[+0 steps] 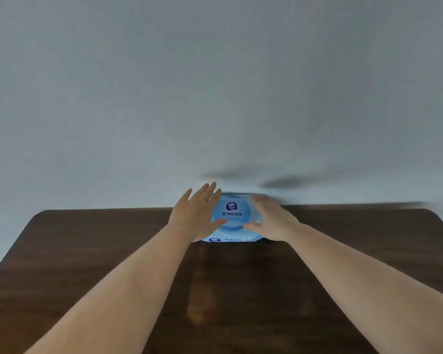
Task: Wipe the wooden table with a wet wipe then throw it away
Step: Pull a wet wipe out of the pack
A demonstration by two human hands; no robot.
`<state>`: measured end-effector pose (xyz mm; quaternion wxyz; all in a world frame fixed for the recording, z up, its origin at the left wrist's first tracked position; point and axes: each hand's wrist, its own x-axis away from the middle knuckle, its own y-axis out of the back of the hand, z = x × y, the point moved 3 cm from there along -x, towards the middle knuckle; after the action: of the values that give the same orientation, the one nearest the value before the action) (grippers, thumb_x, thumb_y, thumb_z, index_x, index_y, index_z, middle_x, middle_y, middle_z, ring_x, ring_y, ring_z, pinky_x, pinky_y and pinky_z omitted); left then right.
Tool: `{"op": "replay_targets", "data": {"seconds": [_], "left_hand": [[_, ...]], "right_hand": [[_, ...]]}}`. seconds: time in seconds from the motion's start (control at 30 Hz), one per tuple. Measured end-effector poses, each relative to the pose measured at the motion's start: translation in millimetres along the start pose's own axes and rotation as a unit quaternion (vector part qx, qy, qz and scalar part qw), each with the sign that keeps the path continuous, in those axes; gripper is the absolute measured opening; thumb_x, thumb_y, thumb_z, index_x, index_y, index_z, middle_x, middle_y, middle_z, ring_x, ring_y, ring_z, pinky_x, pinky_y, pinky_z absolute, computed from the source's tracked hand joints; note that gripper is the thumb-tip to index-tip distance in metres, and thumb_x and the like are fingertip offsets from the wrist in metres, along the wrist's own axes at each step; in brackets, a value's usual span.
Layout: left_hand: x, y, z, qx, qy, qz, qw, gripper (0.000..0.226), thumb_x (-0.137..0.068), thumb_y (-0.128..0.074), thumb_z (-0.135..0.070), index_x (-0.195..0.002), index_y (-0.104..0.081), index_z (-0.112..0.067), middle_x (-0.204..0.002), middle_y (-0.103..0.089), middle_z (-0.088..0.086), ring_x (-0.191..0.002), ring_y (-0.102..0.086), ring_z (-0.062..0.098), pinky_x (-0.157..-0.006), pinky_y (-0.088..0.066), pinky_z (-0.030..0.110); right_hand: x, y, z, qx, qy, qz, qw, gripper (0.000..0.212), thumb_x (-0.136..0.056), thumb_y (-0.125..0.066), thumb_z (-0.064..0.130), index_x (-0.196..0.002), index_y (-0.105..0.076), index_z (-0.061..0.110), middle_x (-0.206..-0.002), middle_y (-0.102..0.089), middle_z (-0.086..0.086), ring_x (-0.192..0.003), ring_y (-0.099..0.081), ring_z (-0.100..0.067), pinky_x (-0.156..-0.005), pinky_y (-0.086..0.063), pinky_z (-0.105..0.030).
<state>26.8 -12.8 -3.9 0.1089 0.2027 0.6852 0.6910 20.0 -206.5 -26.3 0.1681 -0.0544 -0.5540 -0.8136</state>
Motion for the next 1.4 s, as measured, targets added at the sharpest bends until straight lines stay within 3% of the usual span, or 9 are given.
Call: {"op": "replay_targets", "data": {"seconds": [0.43,0.57,0.7,0.8,0.9,1.03,1.17,1.27,1.4], "left_hand": [[-38,-58,-22,0.023,-0.048,0.020,0.998,0.067,-0.097,-0.031,-0.052,-0.150,-0.019,-0.013,-0.158,-0.019,0.004,-0.145,-0.012,0.021,-0.115,-0.015,0.033],[-48,-38,-12,0.202,0.045,-0.040,0.978,0.046,-0.098,-0.034,-0.048,-0.121,-0.054,-0.013,-0.120,-0.059,0.005,-0.112,-0.054,0.027,-0.082,-0.041,0.033],[-54,-20,-6,0.244,0.175,-0.193,0.934,0.045,-0.090,-0.053,-0.050,-0.109,-0.046,-0.010,-0.103,-0.053,0.004,-0.091,-0.051,0.024,-0.067,-0.038,0.034],[-49,-29,-11,0.245,0.267,-0.138,0.922,0.044,-0.087,-0.051,-0.057,-0.086,-0.041,-0.015,-0.069,-0.049,-0.003,-0.072,-0.054,0.024,-0.056,-0.034,0.032],[-46,-41,-19,0.294,0.236,-0.103,0.920,0.045,-0.079,-0.059,-0.062,-0.090,-0.049,-0.019,-0.078,-0.057,-0.006,-0.076,-0.058,0.020,-0.059,-0.040,0.030],[-46,-50,-31,0.199,0.134,-0.105,0.965,0.058,-0.074,-0.068,-0.056,-0.114,-0.051,-0.017,-0.113,-0.056,-0.002,-0.105,-0.053,0.021,-0.083,-0.044,0.032],[-43,-40,-25,0.331,0.189,-0.157,0.911,0.014,-0.088,-0.051,-0.017,-0.099,-0.054,-0.009,-0.096,-0.056,0.003,-0.089,-0.052,0.024,-0.069,-0.037,0.032],[-39,-37,-10,0.378,0.202,-0.156,0.890,0.009,-0.089,-0.050,-0.015,-0.090,-0.058,-0.010,-0.077,-0.056,0.001,-0.073,-0.051,0.023,-0.062,-0.037,0.030],[-32,-41,6,0.379,0.221,-0.141,0.887,0.019,-0.089,-0.056,-0.022,-0.079,-0.057,-0.006,-0.066,-0.051,0.001,-0.068,-0.049,0.025,-0.060,-0.037,0.029]], "right_hand": [[-13,-47,-27,-0.080,-0.049,0.008,0.996,0.082,-0.090,-0.055,0.044,-0.151,-0.006,0.019,-0.160,-0.012,-0.001,-0.145,-0.019,-0.015,-0.115,-0.023,-0.034],[-13,-49,-27,-0.080,-0.045,0.000,0.996,0.080,-0.088,-0.056,0.047,-0.150,-0.012,0.022,-0.157,-0.022,0.001,-0.139,-0.033,-0.016,-0.111,-0.035,-0.039],[-11,-47,-24,-0.074,-0.037,-0.005,0.997,0.081,-0.089,-0.056,0.046,-0.151,-0.010,0.020,-0.159,-0.018,0.002,-0.141,-0.029,-0.016,-0.112,-0.033,-0.039],[-11,-46,-24,-0.061,-0.036,-0.005,0.997,0.081,-0.090,-0.054,0.047,-0.151,-0.008,0.020,-0.160,-0.013,0.002,-0.143,-0.024,-0.016,-0.112,-0.030,-0.037],[-12,-47,-26,-0.047,-0.036,-0.002,0.998,0.082,-0.089,-0.053,0.050,-0.151,-0.008,0.021,-0.160,-0.013,0.002,-0.144,-0.023,-0.015,-0.113,-0.029,-0.036],[-15,-48,-25,-0.046,-0.032,0.009,0.998,0.083,-0.088,-0.054,0.050,-0.151,-0.010,0.020,-0.160,-0.014,0.001,-0.143,-0.024,-0.017,-0.112,-0.029,-0.037],[-13,-34,-23,0.004,-0.031,-0.026,0.999,0.062,-0.089,-0.050,0.054,-0.138,-0.038,0.018,-0.143,-0.045,-0.002,-0.123,-0.049,-0.021,-0.098,-0.045,-0.038],[-11,-22,-13,0.041,-0.016,-0.118,0.992,0.050,-0.091,-0.046,0.054,-0.127,-0.053,0.019,-0.126,-0.057,-0.002,-0.114,-0.053,-0.023,-0.092,-0.044,-0.037],[-23,-26,-1,0.008,-0.025,-0.129,0.991,0.039,-0.092,-0.051,0.046,-0.118,-0.058,0.018,-0.113,-0.058,-0.003,-0.107,-0.054,-0.021,-0.084,-0.044,-0.033]]}}
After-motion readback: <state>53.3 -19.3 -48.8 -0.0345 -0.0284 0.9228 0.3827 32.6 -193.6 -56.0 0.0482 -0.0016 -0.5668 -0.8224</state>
